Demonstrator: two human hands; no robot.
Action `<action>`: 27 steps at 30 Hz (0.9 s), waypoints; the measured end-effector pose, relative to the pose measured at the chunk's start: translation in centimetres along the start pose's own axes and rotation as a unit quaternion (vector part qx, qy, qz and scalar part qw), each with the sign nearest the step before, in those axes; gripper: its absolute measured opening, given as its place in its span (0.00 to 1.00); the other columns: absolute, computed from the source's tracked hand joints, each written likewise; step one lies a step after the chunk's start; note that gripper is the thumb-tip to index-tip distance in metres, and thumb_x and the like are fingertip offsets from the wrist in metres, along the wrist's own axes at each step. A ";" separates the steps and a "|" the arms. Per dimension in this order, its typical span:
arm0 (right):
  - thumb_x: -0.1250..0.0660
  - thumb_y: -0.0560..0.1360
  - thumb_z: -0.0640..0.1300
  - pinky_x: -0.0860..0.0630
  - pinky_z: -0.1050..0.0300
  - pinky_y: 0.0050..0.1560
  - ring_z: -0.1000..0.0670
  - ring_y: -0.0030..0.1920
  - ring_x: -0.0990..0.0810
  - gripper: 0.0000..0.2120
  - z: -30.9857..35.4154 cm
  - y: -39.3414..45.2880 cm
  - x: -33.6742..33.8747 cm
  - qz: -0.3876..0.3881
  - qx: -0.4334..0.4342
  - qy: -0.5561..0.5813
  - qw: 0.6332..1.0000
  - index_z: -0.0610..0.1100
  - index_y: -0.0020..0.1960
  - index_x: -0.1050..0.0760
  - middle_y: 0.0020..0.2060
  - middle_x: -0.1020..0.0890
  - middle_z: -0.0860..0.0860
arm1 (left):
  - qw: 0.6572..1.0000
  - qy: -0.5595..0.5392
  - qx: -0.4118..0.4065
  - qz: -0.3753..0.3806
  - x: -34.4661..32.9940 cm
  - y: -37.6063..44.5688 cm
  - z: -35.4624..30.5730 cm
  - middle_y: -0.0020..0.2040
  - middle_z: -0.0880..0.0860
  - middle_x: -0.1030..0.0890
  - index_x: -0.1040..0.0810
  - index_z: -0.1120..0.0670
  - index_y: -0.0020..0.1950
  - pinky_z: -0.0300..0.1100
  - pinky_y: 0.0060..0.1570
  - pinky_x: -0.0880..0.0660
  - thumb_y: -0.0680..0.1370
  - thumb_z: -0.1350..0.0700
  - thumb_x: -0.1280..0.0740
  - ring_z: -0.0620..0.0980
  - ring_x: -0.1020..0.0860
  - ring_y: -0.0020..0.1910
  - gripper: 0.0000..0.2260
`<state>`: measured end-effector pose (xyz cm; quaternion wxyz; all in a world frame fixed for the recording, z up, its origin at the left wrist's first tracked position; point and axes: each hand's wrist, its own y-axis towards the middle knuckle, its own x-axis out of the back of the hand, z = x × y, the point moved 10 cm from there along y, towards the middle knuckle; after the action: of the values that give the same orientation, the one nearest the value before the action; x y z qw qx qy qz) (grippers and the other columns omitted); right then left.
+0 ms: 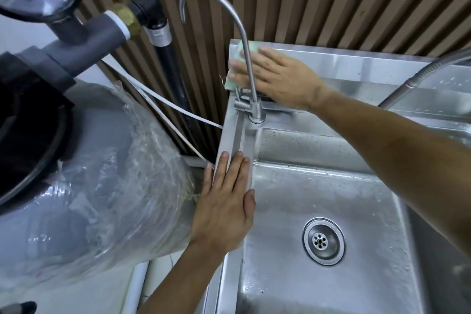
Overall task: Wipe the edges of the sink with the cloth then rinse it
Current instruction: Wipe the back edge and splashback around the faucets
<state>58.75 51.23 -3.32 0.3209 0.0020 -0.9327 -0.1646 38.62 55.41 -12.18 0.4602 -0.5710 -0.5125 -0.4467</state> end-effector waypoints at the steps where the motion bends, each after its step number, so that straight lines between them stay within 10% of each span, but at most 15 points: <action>1: 0.43 0.86 0.39 0.48 0.45 0.82 0.42 0.83 0.47 0.32 0.4 -0.1 -0.2 0.010 0.039 0.008 0.999 0.45 0.84 0.56 0.84 0.49 0.46 | 1.000 0.005 0.000 0.000 0.0 0.0 0.0 0.85 0.50 0.55 0.52 0.53 0.85 0.57 0.82 0.59 0.85 0.47 0.58 0.52 0.61 0.84 0.28; 8: 0.64 0.88 0.48 0.49 0.44 0.82 0.41 0.82 0.45 0.26 -0.7 -1.4 0.4 0.048 0.011 0.049 0.998 0.47 0.84 0.50 0.83 0.44 0.47 | 1.000 0.019 -0.016 0.013 0.1 0.0 -0.3 0.85 0.51 0.57 0.57 0.53 0.84 0.56 0.82 0.59 0.84 0.47 0.62 0.53 0.63 0.83 0.28; 13: 0.49 0.88 0.54 0.40 0.39 0.80 0.38 0.80 0.39 0.25 -1.8 -2.6 1.0 0.023 -0.190 0.056 0.980 0.47 0.83 0.43 0.81 0.37 0.45 | 1.000 0.009 -0.014 -0.005 0.0 0.0 -0.3 0.85 0.51 0.55 0.54 0.53 0.85 0.57 0.82 0.59 0.84 0.47 0.62 0.53 0.62 0.83 0.29; 27: 0.45 0.87 0.55 0.34 0.39 0.77 0.36 0.78 0.34 0.24 -1.7 0.0 -0.1 -0.048 -0.221 -0.017 0.974 0.48 0.81 0.36 0.79 0.32 0.45 | 0.999 0.010 -0.010 -0.031 0.0 -0.3 -0.2 0.85 0.49 0.53 0.54 0.50 0.84 0.56 0.82 0.59 0.85 0.47 0.59 0.50 0.61 0.83 0.26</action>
<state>59.82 50.75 -2.11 0.2890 -0.0273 -0.8776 -0.3816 38.30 55.18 -12.13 0.4451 -0.5550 -0.5212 -0.4714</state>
